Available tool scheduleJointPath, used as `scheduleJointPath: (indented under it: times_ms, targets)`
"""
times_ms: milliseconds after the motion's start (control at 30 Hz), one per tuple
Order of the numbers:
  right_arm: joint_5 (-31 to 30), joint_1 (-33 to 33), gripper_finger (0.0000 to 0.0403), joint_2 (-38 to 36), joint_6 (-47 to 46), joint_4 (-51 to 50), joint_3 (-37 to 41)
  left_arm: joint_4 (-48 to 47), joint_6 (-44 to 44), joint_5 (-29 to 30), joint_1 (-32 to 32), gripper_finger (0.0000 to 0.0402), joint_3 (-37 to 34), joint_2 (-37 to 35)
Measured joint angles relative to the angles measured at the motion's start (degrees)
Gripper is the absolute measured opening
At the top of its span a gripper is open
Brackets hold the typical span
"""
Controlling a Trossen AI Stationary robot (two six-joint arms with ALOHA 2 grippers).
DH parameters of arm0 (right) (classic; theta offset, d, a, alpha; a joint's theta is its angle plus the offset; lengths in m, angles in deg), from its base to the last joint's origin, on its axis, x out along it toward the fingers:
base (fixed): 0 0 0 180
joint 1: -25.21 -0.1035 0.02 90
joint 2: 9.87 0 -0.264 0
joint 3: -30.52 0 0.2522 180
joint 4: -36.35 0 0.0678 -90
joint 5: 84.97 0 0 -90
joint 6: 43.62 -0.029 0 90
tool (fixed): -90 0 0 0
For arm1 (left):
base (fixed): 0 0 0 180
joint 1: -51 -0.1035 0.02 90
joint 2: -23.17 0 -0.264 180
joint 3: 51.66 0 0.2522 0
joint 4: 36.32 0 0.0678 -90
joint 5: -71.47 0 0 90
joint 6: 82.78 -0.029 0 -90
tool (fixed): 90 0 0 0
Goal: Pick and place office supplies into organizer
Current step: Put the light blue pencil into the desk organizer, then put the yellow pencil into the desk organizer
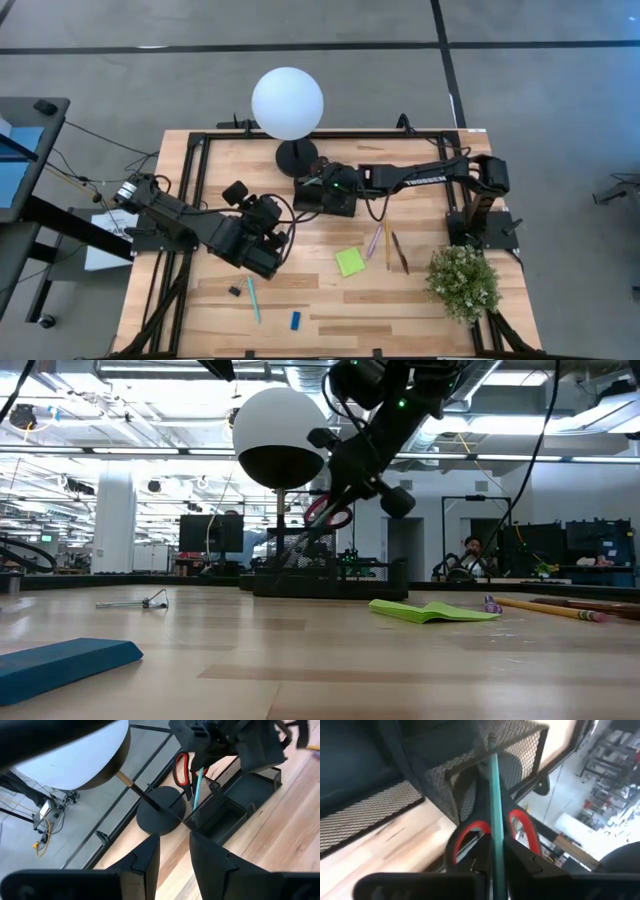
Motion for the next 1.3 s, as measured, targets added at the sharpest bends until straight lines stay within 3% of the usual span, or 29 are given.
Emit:
scheduleJointPath:
  times_ms: [567, 700, 933, 1133, 1233, 1300]
  targets:
    - [-2.14, -1.16, 0.0107, -0.10, -0.55, 5.06, -0.07, 0.01, 0.03, -0.13, 0.00, 0.0100, 0.00, 0.02]
    - [-8.99, -2.74, 0.0116, -0.10, -1.27, 7.83, -0.07, 0.00, 0.05, -0.13, 0.00, 0.0100, 0.00, 0.02]
    - [-20.99, -5.80, 0.0118, -1.32, -7.00, 3.87, -0.17, 0.01, 0.27, -0.28, 0.02, 0.0100, 0.00, 0.02]
    - [-31.51, -7.16, 0.0118, -5.34, -19.82, -4.07, 0.02, -0.01, 0.29, -0.38, 0.02, 0.0100, 0.01, 0.02]
    - [-30.22, -7.07, 0.0118, -10.06, -34.77, -13.02, -0.07, -0.02, 0.57, -0.90, 0.04, 0.0100, 0.00, 0.02]
    - [-25.55, -7.05, 0.0117, -13.84, -48.00, -19.90, -0.12, 0.02, 0.57, -0.90, 0.07, 0.0100, 0.00, 0.00]
